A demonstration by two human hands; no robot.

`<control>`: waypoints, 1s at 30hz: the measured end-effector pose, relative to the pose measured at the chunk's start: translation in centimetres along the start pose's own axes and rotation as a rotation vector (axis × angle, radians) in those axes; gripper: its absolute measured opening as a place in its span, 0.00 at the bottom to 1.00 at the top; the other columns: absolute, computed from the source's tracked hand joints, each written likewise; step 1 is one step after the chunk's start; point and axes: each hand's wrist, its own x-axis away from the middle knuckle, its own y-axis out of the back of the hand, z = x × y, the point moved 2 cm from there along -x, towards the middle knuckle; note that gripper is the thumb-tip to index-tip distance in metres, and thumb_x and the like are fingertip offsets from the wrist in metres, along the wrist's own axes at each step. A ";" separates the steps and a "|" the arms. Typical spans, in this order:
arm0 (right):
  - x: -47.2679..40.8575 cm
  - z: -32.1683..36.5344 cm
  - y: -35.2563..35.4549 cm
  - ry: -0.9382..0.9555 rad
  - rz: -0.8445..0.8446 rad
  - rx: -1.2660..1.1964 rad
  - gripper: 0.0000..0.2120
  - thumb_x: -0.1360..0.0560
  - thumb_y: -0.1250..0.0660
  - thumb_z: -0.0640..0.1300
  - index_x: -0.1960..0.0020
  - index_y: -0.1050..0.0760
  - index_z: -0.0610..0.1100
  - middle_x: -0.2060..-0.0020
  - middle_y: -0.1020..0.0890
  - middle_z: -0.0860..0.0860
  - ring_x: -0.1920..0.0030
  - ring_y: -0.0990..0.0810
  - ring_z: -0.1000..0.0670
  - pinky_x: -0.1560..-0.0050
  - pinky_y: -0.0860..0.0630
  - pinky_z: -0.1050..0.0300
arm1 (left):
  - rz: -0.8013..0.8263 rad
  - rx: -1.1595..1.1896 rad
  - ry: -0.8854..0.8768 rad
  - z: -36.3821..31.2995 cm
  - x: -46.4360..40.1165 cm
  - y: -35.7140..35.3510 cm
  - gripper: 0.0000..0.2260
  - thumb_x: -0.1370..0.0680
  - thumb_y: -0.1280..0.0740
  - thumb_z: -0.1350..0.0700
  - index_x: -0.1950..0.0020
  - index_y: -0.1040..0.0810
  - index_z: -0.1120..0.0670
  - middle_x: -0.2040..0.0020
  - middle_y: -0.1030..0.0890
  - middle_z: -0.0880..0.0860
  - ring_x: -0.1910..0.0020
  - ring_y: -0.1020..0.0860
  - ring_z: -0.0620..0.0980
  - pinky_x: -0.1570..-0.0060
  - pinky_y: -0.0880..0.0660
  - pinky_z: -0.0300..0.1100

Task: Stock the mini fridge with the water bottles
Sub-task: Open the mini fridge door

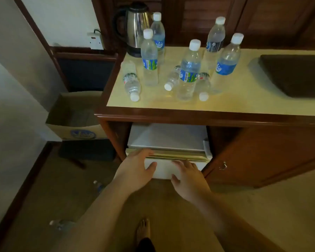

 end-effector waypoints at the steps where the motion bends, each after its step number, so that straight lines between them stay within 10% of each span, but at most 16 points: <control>1: -1.0 0.2 -0.6 -0.014 0.018 -0.017 0.27 0.18 0.42 0.57 0.20 0.40 0.55 0.25 0.33 0.52 0.27 0.33 0.46 0.31 0.28 0.47 | 0.032 0.003 0.020 0.5 -1.1 -0.3 0.19 0.19 0.35 0.42 0.28 0.28 0.40 0.33 0.25 0.41 0.37 0.25 0.43 0.41 0.24 0.40; 14: -13.8 -2.7 -9.6 -0.130 0.174 0.060 0.25 0.19 0.35 0.51 0.23 0.35 0.52 0.30 0.26 0.49 0.31 0.27 0.46 0.34 0.25 0.47 | 0.378 -0.276 -0.006 11.2 -17.7 -6.0 0.22 0.18 0.37 0.44 0.24 0.37 0.40 0.28 0.32 0.52 0.30 0.31 0.55 0.40 0.23 0.53; 21: -17.4 -5.5 -13.3 -0.121 0.125 0.106 0.24 0.20 0.34 0.48 0.25 0.33 0.53 0.29 0.27 0.50 0.30 0.27 0.48 0.32 0.27 0.46 | 0.339 -0.392 -0.055 14.9 -21.9 -10.6 0.28 0.16 0.44 0.39 0.17 0.48 0.37 0.16 0.53 0.47 0.17 0.52 0.57 0.24 0.41 0.59; 30: -18.3 -6.2 -16.3 -0.187 -0.014 0.123 0.17 0.23 0.29 0.48 0.34 0.25 0.51 0.35 0.24 0.50 0.36 0.24 0.48 0.39 0.24 0.50 | 0.382 -0.361 -0.093 16.6 -23.8 -13.8 0.29 0.16 0.46 0.37 0.16 0.53 0.37 0.15 0.56 0.51 0.17 0.57 0.57 0.21 0.49 0.58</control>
